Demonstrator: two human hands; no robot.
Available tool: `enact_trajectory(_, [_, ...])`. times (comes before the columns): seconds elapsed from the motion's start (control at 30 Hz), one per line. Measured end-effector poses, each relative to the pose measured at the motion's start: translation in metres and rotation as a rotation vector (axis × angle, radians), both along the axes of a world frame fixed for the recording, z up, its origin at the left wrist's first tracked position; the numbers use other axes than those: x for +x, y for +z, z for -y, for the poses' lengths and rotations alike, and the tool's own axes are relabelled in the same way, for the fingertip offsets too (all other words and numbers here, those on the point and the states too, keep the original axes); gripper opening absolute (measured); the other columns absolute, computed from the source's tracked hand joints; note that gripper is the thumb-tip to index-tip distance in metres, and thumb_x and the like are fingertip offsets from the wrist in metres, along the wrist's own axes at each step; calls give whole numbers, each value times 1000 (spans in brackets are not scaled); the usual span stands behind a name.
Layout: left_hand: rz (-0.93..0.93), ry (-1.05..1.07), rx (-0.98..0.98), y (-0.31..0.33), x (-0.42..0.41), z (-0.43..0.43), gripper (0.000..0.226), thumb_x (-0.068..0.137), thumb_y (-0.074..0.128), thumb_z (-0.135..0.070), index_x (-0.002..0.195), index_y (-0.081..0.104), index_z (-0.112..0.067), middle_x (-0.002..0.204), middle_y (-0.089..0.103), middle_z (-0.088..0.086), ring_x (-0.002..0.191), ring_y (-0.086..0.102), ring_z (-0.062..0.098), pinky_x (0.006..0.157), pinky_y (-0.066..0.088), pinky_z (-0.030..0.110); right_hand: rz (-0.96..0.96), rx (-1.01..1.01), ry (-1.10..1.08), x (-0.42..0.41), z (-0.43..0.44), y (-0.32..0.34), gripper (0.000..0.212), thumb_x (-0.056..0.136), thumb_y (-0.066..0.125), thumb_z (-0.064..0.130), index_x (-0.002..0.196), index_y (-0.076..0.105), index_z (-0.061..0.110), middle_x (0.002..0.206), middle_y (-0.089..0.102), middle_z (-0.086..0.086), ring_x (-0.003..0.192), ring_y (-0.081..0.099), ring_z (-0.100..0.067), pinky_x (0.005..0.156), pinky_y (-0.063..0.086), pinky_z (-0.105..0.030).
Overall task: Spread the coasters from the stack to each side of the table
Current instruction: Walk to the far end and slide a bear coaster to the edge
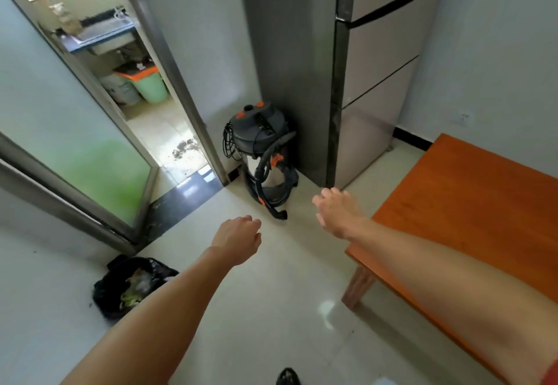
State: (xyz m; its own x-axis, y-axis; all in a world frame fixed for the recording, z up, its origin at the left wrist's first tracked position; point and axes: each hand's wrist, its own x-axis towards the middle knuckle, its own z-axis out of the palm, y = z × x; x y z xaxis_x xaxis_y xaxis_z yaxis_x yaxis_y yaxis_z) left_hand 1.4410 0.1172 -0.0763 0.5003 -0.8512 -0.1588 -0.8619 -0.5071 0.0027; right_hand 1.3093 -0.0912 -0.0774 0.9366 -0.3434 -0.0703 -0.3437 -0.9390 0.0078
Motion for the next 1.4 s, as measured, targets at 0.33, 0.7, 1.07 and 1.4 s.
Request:
enact_trajectory(0.33, [-31, -213, -24, 5, 113, 117, 26, 95, 41, -29, 103, 60, -14, 101, 61, 6, 88, 61, 27, 75, 52, 39, -69, 32, -211, 85, 79, -15, 26, 94, 47, 25, 117, 55, 15, 117, 55, -9, 112, 51, -28, 88, 41, -38])
enact_trajectory(0.7, [-39, -468, 106, -4, 178, 313, 28, 95, 40, -28, 105, 60, -11, 108, 60, 9, 96, 59, 30, 77, 48, 39, -163, 178, -565, 102, 245, -42, 34, 94, 47, 19, 126, 51, 12, 126, 53, -13, 117, 50, -30, 92, 43, -43])
enact_trajectory(1.07, [-156, -964, 132, -17, 128, 540, 24, 95, 42, -26, 102, 57, -9, 112, 59, 13, 101, 58, 34, 75, 43, 36, -117, 192, -1117, -1, 345, -59, 31, 93, 47, 32, 119, 55, 16, 119, 57, -9, 114, 53, -30, 87, 46, -40])
enact_trajectory(1.4, [-186, -1502, 130, -28, 39, 677, 28, 92, 45, -31, 107, 61, -14, 108, 63, 10, 98, 61, 32, 77, 48, 40, -4, 322, -1693, -52, 348, -61, 36, 96, 48, 36, 127, 52, 17, 123, 55, -7, 114, 53, -26, 92, 49, -40])
